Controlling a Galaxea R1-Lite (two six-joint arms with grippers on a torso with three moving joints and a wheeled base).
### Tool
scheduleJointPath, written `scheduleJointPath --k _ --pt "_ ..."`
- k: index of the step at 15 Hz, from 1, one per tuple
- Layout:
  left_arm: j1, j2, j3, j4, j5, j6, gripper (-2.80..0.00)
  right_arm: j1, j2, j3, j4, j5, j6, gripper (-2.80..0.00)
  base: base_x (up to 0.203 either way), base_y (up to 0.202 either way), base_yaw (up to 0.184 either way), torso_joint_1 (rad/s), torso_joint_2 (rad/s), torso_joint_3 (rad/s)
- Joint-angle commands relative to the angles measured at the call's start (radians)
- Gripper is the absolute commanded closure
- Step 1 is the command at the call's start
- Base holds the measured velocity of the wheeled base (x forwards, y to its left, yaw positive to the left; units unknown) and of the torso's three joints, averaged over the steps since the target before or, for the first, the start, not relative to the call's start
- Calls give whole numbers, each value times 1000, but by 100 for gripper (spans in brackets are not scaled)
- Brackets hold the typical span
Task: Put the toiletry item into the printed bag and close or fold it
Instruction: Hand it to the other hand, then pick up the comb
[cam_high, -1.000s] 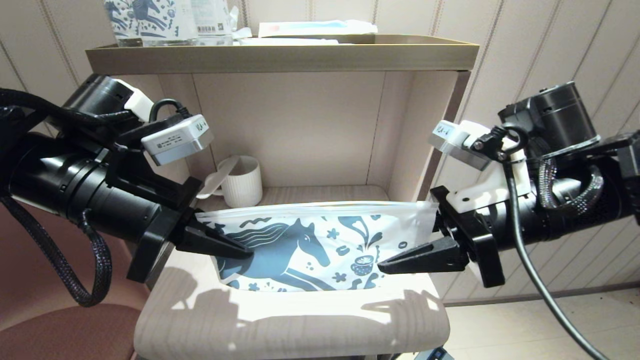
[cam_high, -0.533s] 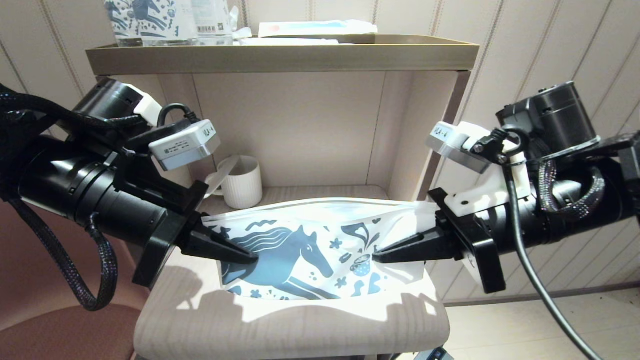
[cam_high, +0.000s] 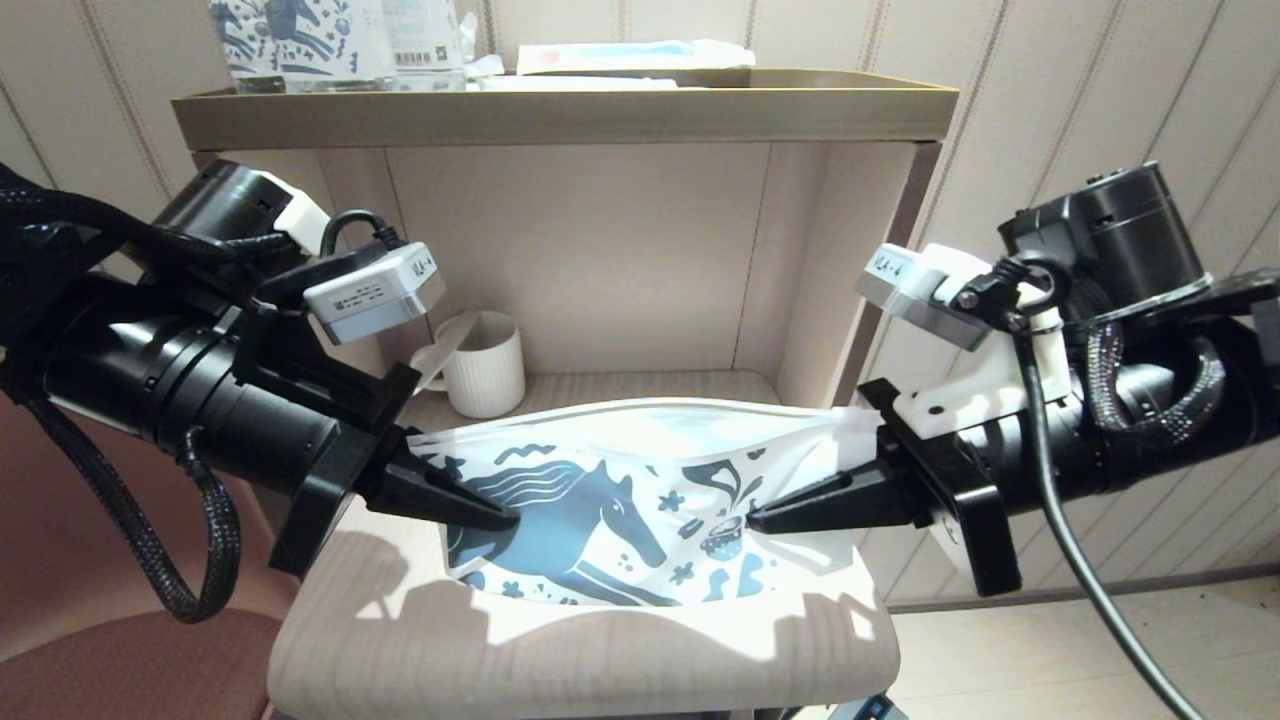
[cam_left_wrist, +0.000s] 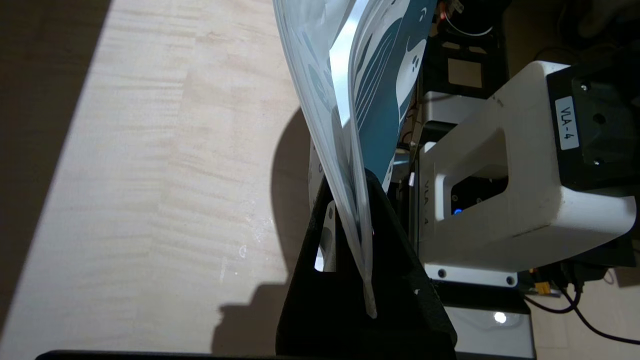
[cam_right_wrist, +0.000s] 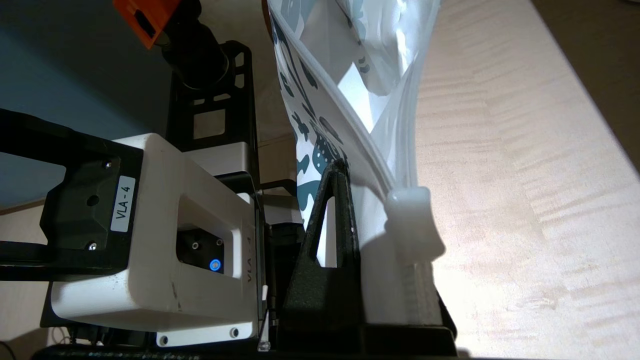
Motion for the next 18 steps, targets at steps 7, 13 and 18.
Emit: scheduleJointPath --k 7,13,18 --pt "0 10 14 -21 -6 2 -280 -10 -7 6 1 5 -3 0 0 0 0 0 0 0" --pt "100 -5 68 -37 1 -6 -280 -68 -76 39 1 2 -3 0 0 0 0 0 0 0" --pt "182 -83 141 -36 -2 -9 -280 -131 -152 58 3 4 0 0 0 0 0 0 0 0"
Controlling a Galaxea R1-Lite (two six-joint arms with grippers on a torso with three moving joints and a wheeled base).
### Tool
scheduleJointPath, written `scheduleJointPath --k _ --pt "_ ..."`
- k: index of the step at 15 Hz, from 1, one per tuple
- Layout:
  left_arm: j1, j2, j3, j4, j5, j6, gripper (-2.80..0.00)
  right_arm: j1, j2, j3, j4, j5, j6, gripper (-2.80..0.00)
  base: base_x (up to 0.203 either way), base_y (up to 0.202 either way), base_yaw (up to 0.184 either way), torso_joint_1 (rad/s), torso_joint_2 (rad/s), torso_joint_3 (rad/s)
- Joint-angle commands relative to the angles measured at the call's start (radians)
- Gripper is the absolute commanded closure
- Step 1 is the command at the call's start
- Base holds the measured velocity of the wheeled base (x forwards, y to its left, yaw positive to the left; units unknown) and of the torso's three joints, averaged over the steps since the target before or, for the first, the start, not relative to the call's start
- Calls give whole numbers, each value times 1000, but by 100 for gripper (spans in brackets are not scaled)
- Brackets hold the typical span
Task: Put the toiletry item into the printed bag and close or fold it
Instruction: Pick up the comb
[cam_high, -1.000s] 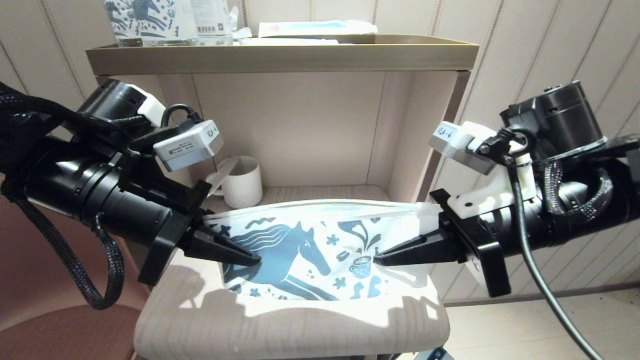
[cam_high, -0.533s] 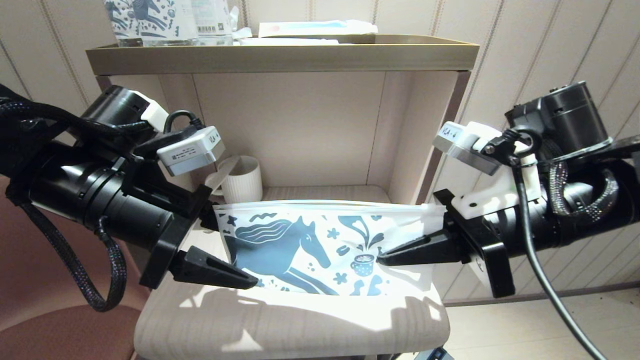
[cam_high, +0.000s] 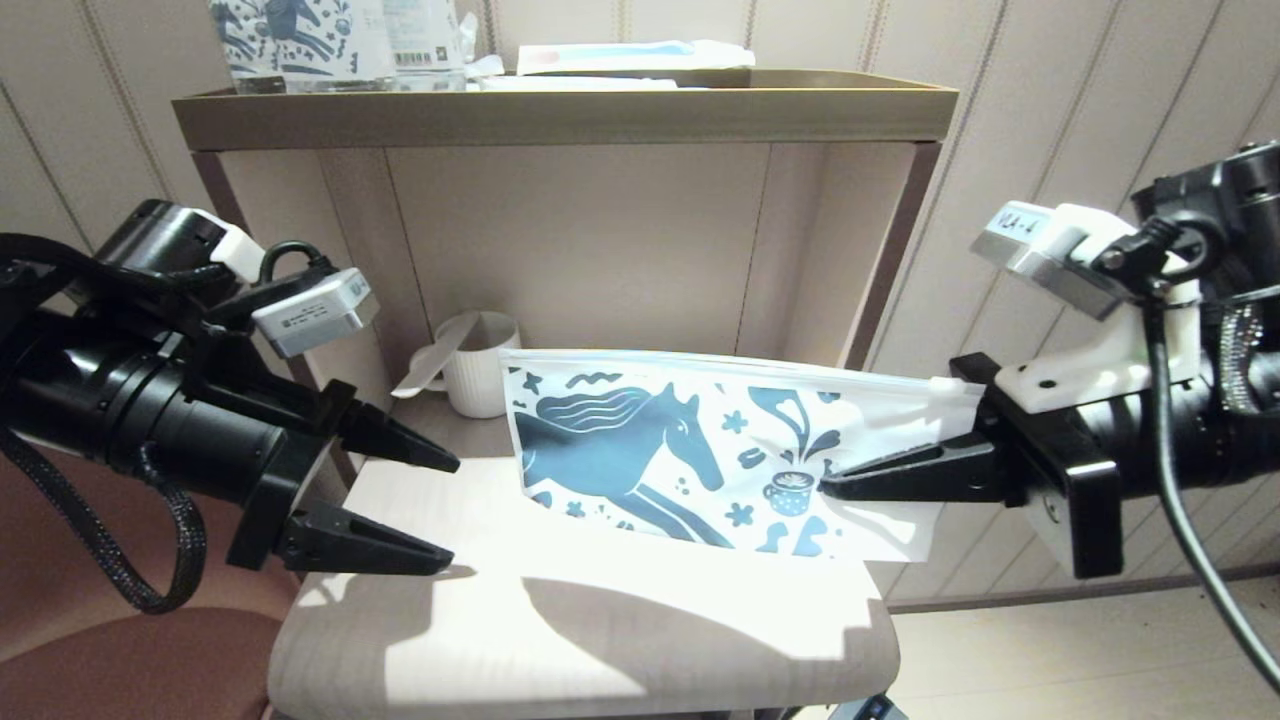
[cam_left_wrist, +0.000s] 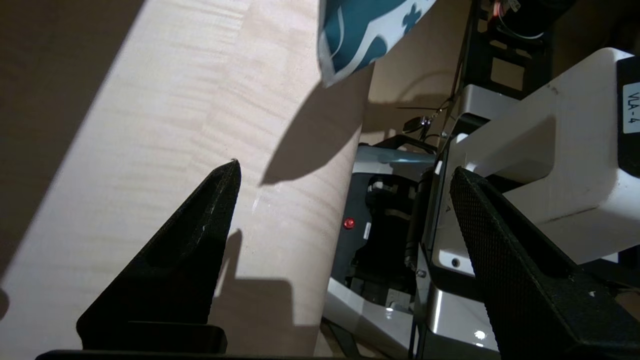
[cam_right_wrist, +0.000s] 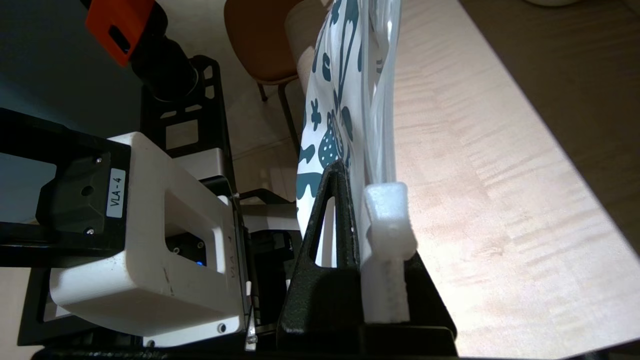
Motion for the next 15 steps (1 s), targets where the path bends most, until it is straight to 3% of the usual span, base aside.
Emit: scheduleJointPath --k 1,4,6,11,15 --pt "20 -80 47 3 -5 6 0 -22 -47 17 2 7 0 0 0 0 0 0 0 0" --pt "23 -147 60 13 -4 -12 0 -23 -80 38 2 5 3 0 0 0 0 0 0 0" --pt "23 -175 67 20 1 -70 0 -25 -100 53 6 4 4 0 0 0 0 0 0 0" --pt "23 -199 81 10 117 -400 0 -42 -160 64 49 4 7 0 0 0 0 0 0 0" --pt "23 -177 41 -1 213 -776 0 -42 -201 75 51 4 56 0 0 0 0 0 0 0"
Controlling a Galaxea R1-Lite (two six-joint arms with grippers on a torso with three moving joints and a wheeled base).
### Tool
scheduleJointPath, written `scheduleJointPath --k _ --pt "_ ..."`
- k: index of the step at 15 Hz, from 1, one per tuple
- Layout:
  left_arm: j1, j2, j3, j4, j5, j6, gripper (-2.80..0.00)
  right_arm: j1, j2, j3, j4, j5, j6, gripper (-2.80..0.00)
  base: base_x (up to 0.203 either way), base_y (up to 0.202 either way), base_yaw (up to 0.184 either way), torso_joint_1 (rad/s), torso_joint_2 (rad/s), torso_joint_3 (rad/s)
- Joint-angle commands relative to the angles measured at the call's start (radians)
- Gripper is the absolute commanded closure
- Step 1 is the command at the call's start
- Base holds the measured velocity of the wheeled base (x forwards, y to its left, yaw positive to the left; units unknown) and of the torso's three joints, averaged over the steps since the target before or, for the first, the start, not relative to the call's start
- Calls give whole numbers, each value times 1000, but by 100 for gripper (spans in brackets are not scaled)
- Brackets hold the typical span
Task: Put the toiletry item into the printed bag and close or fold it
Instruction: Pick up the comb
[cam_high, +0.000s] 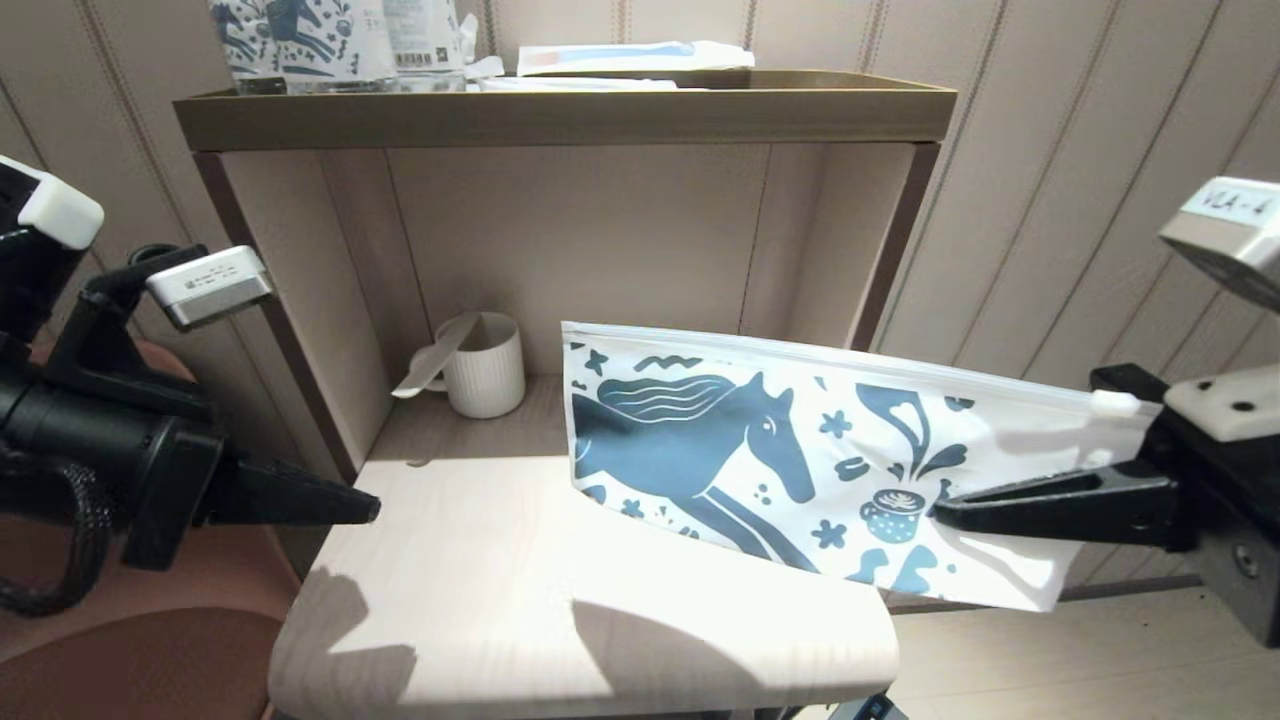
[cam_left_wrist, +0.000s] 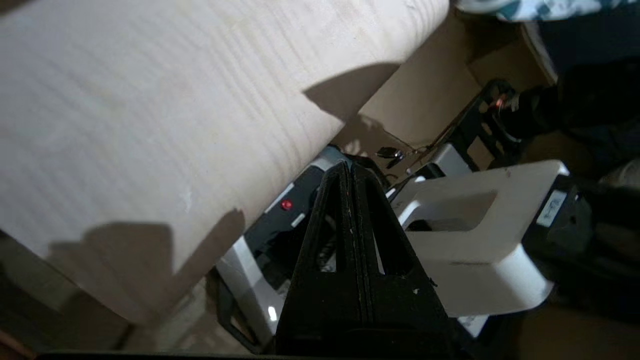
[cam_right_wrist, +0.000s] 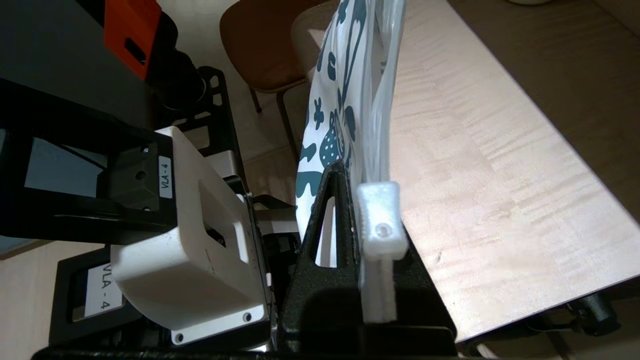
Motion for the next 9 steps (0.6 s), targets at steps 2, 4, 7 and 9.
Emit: scheduleJointPath --k 2,4,7,9 --pt "0 34 -36 -10 39 -325 0 0 -43 19 1 5 16 0 0 0 0 0 0 0" --pt "0 84 -62 -14 51 -455 0 0 -53 29 -1 5 25 0 0 0 0 0 0 0" --pt "23 145 -69 -79 89 -513 -280 0 -63 39 1 3 29 0 0 0 0 0 0 0" --pt "38 168 -43 -195 95 -591 -280 0 -68 41 1 1 30 0 0 0 0 0 0 0"
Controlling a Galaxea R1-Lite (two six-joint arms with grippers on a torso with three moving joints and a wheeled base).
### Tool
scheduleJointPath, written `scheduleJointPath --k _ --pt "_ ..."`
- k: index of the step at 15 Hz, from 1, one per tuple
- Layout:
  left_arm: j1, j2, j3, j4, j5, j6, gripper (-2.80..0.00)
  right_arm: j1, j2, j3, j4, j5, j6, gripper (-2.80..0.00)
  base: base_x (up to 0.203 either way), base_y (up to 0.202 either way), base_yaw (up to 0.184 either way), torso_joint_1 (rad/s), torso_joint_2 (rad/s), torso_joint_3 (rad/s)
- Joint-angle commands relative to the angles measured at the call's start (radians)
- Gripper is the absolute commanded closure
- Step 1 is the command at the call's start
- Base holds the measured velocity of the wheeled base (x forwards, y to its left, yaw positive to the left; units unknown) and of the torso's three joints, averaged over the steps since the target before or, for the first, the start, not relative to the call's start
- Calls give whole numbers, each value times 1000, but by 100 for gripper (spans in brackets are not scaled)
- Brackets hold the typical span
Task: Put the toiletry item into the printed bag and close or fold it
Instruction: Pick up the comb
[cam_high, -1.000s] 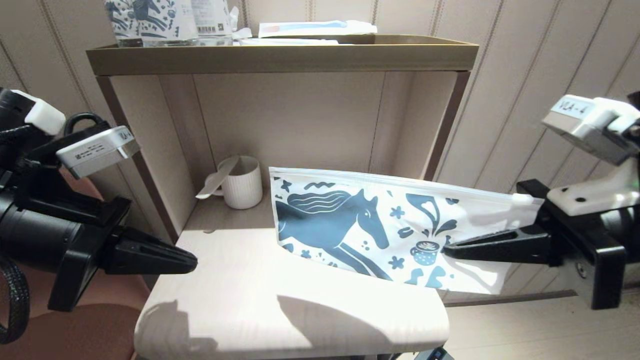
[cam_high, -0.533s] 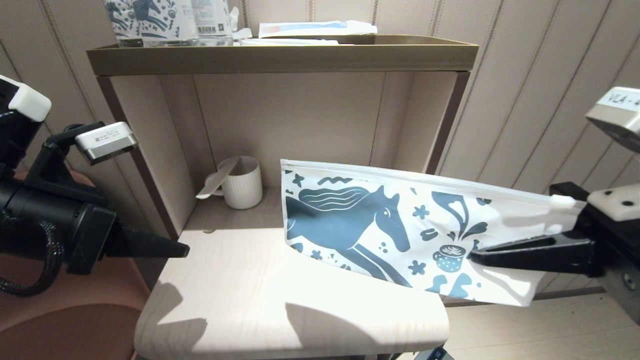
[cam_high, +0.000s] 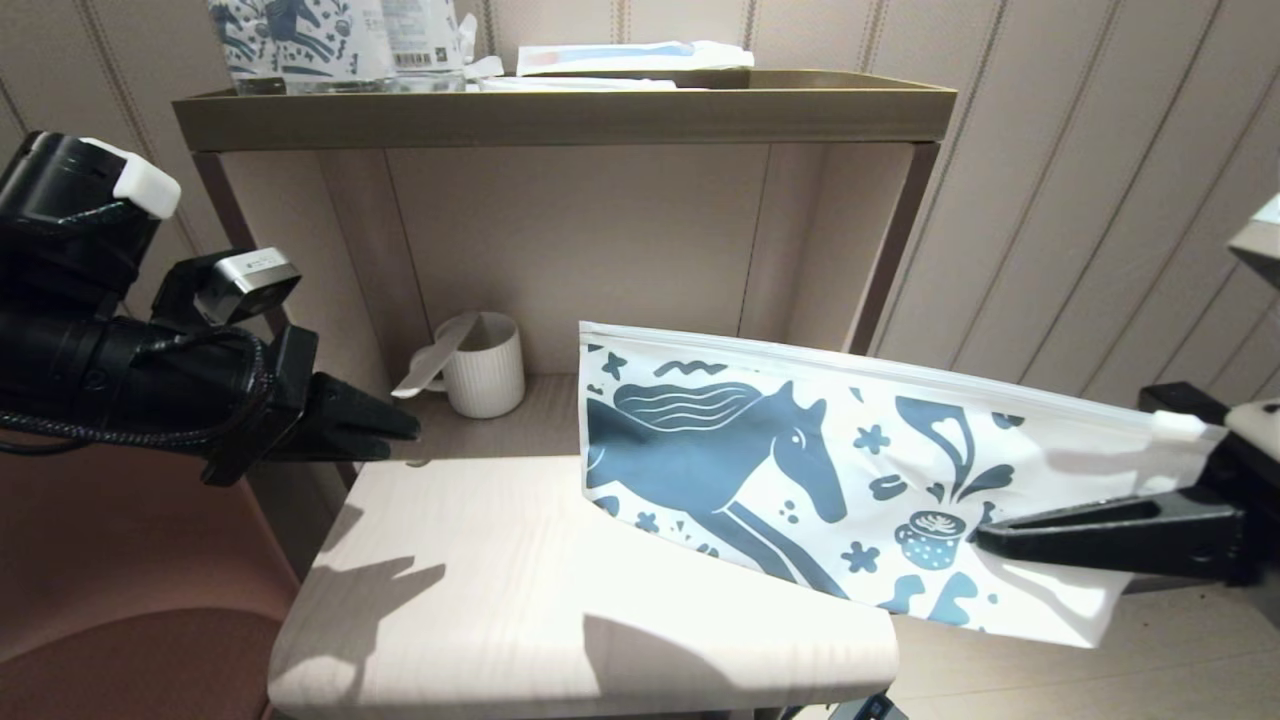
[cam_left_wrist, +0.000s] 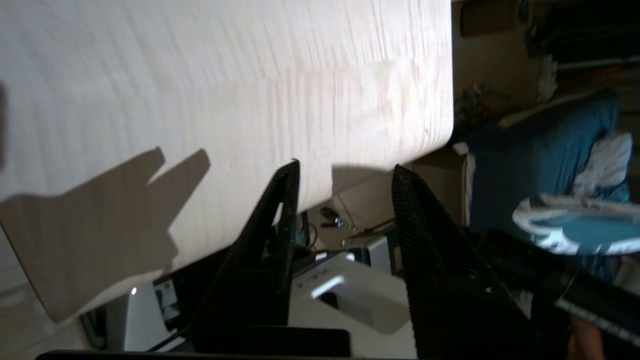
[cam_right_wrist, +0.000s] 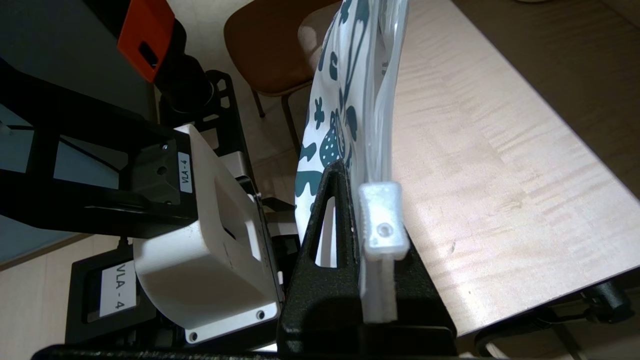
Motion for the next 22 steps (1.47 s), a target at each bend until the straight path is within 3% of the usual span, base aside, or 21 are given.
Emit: scheduleJointPath --k 1,4,7,11,15,17,22 --pt "18 38 31 -72 0 -47 -280 0 -7 1 2 4 -3 0 0 0 0 0 0 0" --pt "33 13 51 -74 3 -47 -280 0 -9 7 2 4 -2 0 0 0 0 0 0 0" --pt "103 23 86 -85 -2 -42 -280 1 -16 17 0 6 -2 0 0 0 0 0 0 0" --pt "118 64 156 -256 -7 -54 -280 3 -18 20 0 8 -1 0 0 0 0 0 0 0" --pt "118 110 112 -284 -10 -93 -280 1 -23 21 0 8 -1 0 0 0 0 0 0 0" --pt "118 141 80 -284 -12 -152 -280 1 -23 23 2 8 -1 0 0 0 0 0 0 0" --pt "117 179 62 -290 -13 -199 -280 0 -38 30 2 6 -1 0 0 0 0 0 0 0"
